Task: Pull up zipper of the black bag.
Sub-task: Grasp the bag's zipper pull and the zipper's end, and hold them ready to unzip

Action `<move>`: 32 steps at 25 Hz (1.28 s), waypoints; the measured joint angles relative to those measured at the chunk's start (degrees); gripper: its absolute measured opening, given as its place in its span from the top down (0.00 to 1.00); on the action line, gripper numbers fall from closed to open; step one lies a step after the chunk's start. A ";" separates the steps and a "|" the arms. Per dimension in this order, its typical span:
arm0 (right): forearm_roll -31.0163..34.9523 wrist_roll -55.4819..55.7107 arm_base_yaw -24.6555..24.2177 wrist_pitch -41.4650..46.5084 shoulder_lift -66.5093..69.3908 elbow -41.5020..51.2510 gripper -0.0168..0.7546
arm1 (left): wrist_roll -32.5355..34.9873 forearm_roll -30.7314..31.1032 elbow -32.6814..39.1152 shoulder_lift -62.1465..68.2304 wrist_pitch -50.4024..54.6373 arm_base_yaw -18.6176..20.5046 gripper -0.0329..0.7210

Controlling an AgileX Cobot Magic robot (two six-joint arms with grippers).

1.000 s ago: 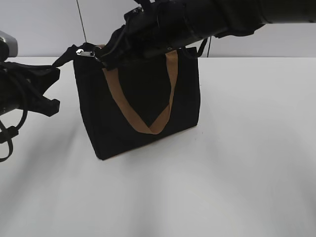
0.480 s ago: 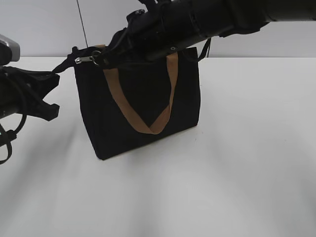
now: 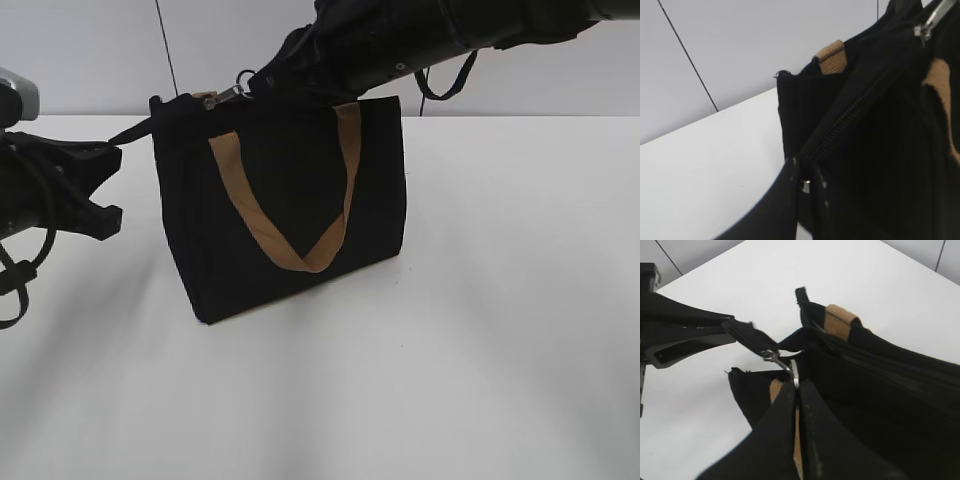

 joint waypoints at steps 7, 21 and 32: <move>0.31 0.05 -3.26 0.22 0.00 0.00 1.00 | 0.07 -5.04 -0.05 -0.28 0.69 -0.29 0.93; -2.38 -0.01 -7.74 -3.01 0.00 0.05 1.00 | 0.14 -11.21 -0.05 -0.32 4.92 0.97 0.93; -6.38 -0.01 -11.28 -7.44 0.05 0.05 1.00 | 0.14 -13.07 -0.05 -0.32 6.74 3.79 0.93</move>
